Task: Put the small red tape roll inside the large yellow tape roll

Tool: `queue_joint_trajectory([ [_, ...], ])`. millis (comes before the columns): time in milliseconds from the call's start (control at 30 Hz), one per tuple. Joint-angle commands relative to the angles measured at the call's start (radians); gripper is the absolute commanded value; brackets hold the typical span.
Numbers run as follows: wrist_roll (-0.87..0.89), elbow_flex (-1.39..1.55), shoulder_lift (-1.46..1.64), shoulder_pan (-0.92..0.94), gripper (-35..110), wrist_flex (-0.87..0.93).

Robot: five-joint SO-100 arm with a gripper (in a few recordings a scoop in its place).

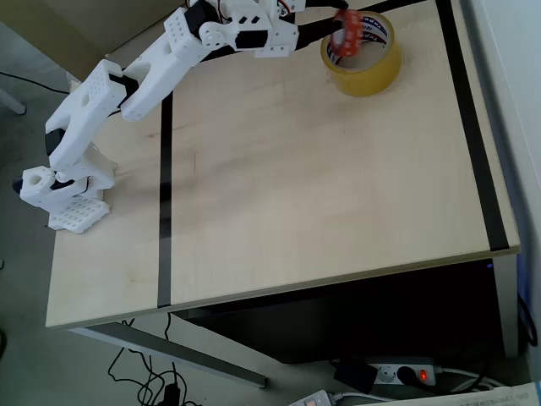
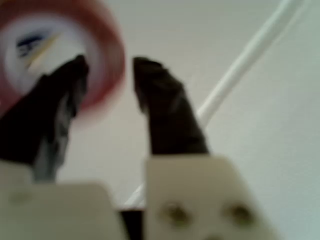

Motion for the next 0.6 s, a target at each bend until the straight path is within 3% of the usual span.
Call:
queue_joint_trajectory([
  [0,0.003,-0.133,0.069,-0.012,13,0.080],
  [200,0.003,-0.179,0.123,-0.009,18,0.238],
  [333,0.003,-0.195,0.184,0.038,0,0.322],
  [567,0.141,-0.299,0.354,0.209,0,0.658],
])
